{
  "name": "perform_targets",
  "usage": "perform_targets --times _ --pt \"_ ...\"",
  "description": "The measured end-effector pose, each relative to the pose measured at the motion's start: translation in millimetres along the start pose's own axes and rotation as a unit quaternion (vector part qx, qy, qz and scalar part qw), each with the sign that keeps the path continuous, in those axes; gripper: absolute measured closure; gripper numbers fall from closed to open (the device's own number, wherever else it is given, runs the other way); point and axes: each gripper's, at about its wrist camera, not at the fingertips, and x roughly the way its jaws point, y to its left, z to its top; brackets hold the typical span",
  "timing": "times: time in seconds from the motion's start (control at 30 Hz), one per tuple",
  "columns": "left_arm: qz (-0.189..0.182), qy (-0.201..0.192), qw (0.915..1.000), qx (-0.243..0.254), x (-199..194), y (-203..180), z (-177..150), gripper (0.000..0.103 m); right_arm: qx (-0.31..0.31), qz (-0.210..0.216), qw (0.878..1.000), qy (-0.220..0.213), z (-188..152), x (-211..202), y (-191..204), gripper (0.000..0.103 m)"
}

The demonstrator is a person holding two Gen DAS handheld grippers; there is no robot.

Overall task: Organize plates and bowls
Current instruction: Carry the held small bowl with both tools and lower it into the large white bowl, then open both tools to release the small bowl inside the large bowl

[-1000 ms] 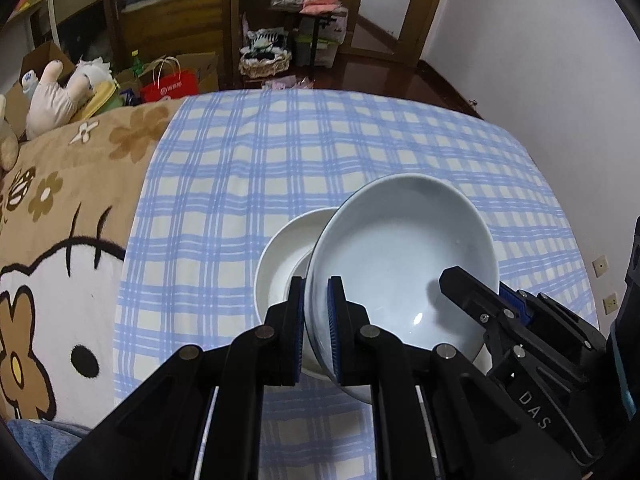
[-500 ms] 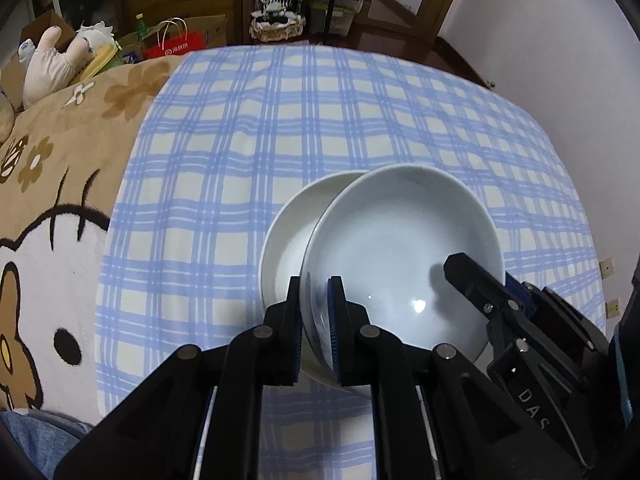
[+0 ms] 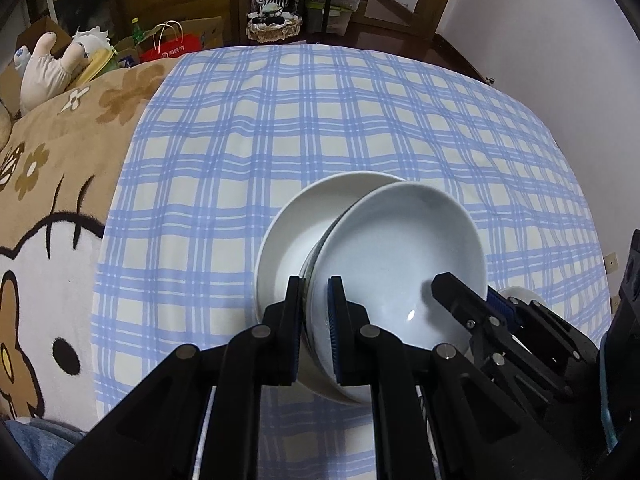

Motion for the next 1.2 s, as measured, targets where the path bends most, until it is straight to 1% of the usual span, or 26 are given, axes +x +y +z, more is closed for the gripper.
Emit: perform_targets --times 0.07,0.27,0.43,0.57,0.73,1.0,1.2 --pt "0.007 0.002 1.0000 0.000 1 1 0 0.092 -0.001 -0.001 1.000 0.001 -1 0 0 0.088" --pt "0.003 0.005 1.0000 -0.002 1 2 -1 0.091 0.003 -0.001 1.000 0.000 0 -2 -1 0.088" --pt "0.004 0.002 1.0000 -0.003 -1 1 -2 0.089 0.000 -0.005 1.000 -0.003 -1 -5 -2 0.088" --pt "-0.003 0.006 1.0000 -0.007 -1 2 -2 0.088 0.002 -0.007 1.000 -0.004 -1 -7 -1 0.087" --pt "-0.003 0.009 1.0000 -0.003 -2 2 -3 0.088 -0.017 -0.028 0.999 -0.004 -3 -9 5 0.084" --pt "0.005 0.010 0.9999 -0.009 -5 6 -5 0.087 -0.005 -0.018 1.000 -0.001 -3 -13 2 0.083" --pt "-0.004 0.006 0.9999 -0.012 -11 9 -7 0.086 -0.001 -0.024 1.000 -0.015 -1 -26 -2 0.083"
